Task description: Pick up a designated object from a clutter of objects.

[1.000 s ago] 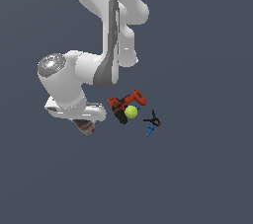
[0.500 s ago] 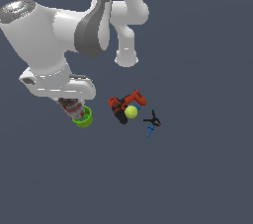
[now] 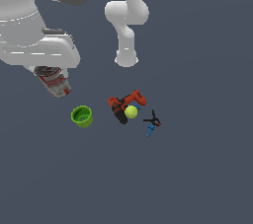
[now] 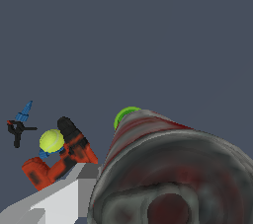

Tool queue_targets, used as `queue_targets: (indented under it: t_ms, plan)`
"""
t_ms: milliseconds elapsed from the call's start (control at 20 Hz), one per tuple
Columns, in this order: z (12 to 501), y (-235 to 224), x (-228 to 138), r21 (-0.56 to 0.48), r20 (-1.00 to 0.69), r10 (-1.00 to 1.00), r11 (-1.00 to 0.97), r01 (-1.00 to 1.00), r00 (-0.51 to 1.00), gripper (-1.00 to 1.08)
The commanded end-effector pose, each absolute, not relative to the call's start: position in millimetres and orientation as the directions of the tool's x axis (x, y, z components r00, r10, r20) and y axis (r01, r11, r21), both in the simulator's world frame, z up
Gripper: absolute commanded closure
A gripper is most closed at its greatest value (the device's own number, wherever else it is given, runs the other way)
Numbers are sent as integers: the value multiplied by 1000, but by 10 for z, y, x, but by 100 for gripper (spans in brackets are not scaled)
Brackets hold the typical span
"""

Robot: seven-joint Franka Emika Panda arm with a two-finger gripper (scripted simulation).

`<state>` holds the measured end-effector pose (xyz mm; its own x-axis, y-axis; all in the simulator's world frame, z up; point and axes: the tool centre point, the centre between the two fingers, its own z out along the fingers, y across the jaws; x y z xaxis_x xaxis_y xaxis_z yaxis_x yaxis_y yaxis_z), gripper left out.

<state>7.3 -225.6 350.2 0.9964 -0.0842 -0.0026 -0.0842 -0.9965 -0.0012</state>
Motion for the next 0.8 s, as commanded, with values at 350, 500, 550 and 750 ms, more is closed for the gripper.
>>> queue_targets:
  t_ms: [350,500,550,750]
  plan:
    - [4194,-2399,-13,0,0,-83,-997,-83,997,108]
    - [4297,-2424,-22,0,0,-83,-997,-83,997,108]
    - [4321,-2431,-23,0,0,-83,-997,-83,997,108]
    - [4360,-2443,-20,0,0,-83,-997,-83,997,108]
